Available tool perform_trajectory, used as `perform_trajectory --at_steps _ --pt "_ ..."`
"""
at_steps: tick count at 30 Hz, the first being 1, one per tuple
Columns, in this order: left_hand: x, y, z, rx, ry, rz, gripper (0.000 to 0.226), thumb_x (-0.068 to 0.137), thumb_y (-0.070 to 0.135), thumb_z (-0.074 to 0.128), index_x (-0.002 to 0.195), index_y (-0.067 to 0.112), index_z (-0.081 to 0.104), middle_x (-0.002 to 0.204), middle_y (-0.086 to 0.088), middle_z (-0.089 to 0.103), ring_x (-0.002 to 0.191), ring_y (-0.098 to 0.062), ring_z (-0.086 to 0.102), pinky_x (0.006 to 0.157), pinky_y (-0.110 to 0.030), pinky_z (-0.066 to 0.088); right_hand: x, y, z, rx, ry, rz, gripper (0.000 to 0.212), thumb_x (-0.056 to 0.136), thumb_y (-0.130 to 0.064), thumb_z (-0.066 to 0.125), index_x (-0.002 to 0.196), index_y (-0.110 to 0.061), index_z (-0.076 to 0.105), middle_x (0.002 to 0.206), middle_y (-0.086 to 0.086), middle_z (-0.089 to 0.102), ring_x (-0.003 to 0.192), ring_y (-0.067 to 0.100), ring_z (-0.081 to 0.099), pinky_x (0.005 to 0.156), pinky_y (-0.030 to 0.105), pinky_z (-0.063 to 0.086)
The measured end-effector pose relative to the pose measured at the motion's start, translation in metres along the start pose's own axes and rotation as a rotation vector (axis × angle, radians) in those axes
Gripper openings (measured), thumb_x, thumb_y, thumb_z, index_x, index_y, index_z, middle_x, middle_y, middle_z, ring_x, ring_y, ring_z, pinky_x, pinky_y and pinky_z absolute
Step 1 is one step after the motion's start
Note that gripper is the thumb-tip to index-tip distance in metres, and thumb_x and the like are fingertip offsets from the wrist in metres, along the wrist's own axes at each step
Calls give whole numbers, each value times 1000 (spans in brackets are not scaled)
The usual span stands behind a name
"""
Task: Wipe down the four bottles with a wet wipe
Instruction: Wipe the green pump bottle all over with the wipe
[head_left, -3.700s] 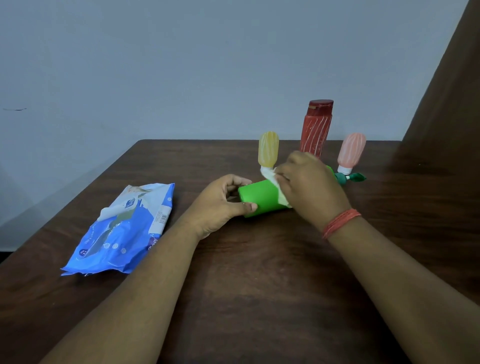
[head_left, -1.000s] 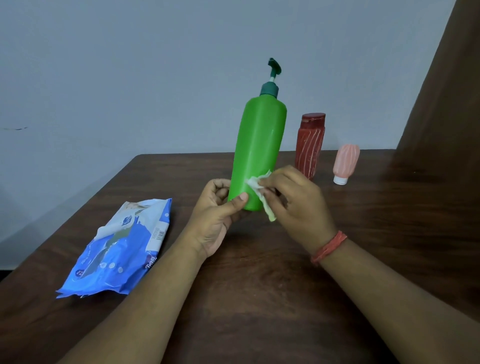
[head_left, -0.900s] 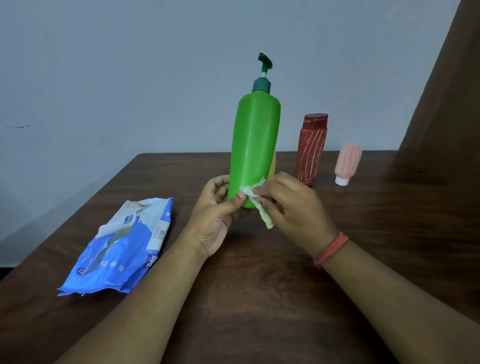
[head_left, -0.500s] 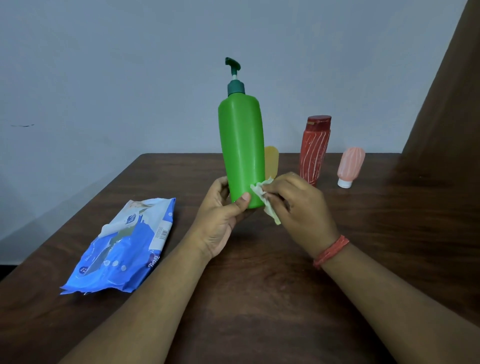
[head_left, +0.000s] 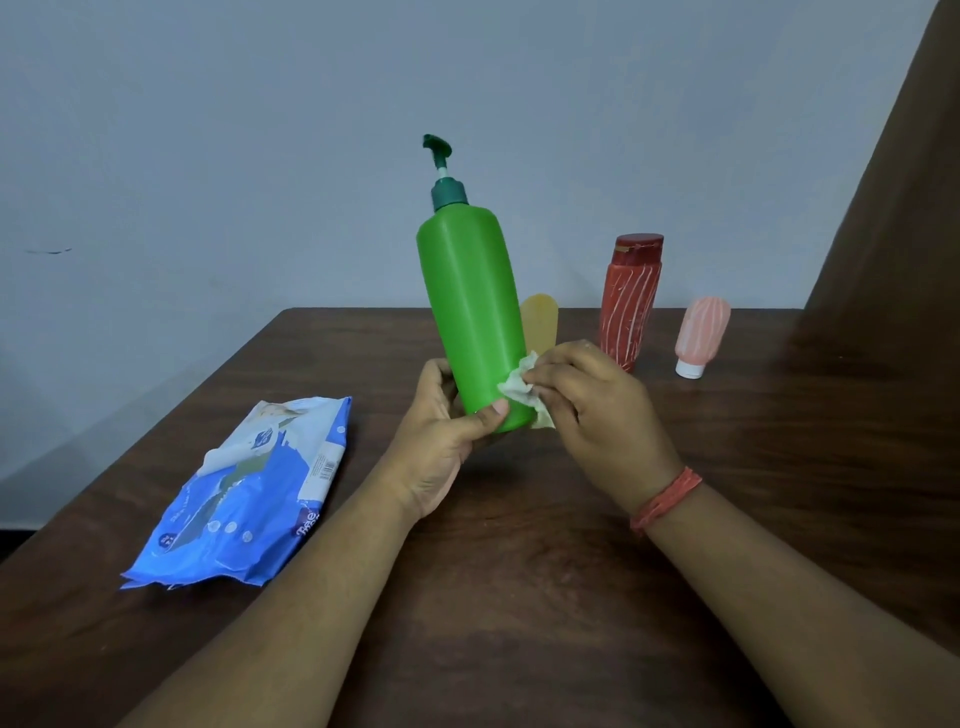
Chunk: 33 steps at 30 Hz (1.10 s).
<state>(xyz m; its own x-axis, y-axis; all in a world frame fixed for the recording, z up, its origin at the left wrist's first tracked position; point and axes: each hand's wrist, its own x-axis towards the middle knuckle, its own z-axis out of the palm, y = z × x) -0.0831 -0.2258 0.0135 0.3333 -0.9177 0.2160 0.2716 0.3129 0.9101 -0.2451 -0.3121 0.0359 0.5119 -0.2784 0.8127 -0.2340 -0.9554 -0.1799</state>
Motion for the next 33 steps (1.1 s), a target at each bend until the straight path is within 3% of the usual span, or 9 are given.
perform_trajectory --at_steps 4,9,12,19,26,30,33 --pt "0 -4 0 206 -95 -22 51 73 4 76 114 16 47 113 -1 67 104 -9 67 83 -32 57 2 0 -5 11 68 50 9 87 5 69 93 -1 71 99 9 65 95 17 60 89 15 44" --pt "1 -5 -2 409 -144 -18 64 70 15 85 122 20 48 129 -8 63 122 -21 62 104 -44 52 4 4 -14 -11 191 123 12 86 4 71 96 -4 73 99 6 66 96 11 58 88 9 42" --pt "-1 -2 -2 491 -172 -18 72 73 11 83 133 25 45 132 -4 62 123 -16 62 106 -42 50 7 3 -17 -11 212 120 12 86 4 71 95 -4 73 99 7 66 95 11 58 88 9 41" --pt "-3 2 0 685 -251 -27 74 76 15 84 135 39 45 135 4 59 126 -10 58 109 -42 48 28 6 -47 -9 415 132 8 85 4 70 90 -3 72 94 7 65 92 5 55 87 9 40" --pt "-4 4 2 708 -262 -17 73 80 11 83 135 39 44 135 4 59 125 -9 58 109 -40 48 22 7 -39 -27 354 117 10 85 5 69 91 -2 72 95 7 65 94 7 56 88 9 39" --pt "-4 5 3 724 -277 -14 71 82 8 82 131 44 45 134 4 58 123 -5 58 106 -32 49 31 13 -47 84 459 200 10 87 1 68 90 -7 72 95 -4 60 89 13 62 78 30 56" --pt "-4 5 2 738 -282 -10 72 82 9 82 132 45 44 135 6 58 124 -6 58 106 -32 49 28 13 -47 121 421 218 11 90 -1 68 95 -8 73 96 -5 62 90 11 63 76 36 56"
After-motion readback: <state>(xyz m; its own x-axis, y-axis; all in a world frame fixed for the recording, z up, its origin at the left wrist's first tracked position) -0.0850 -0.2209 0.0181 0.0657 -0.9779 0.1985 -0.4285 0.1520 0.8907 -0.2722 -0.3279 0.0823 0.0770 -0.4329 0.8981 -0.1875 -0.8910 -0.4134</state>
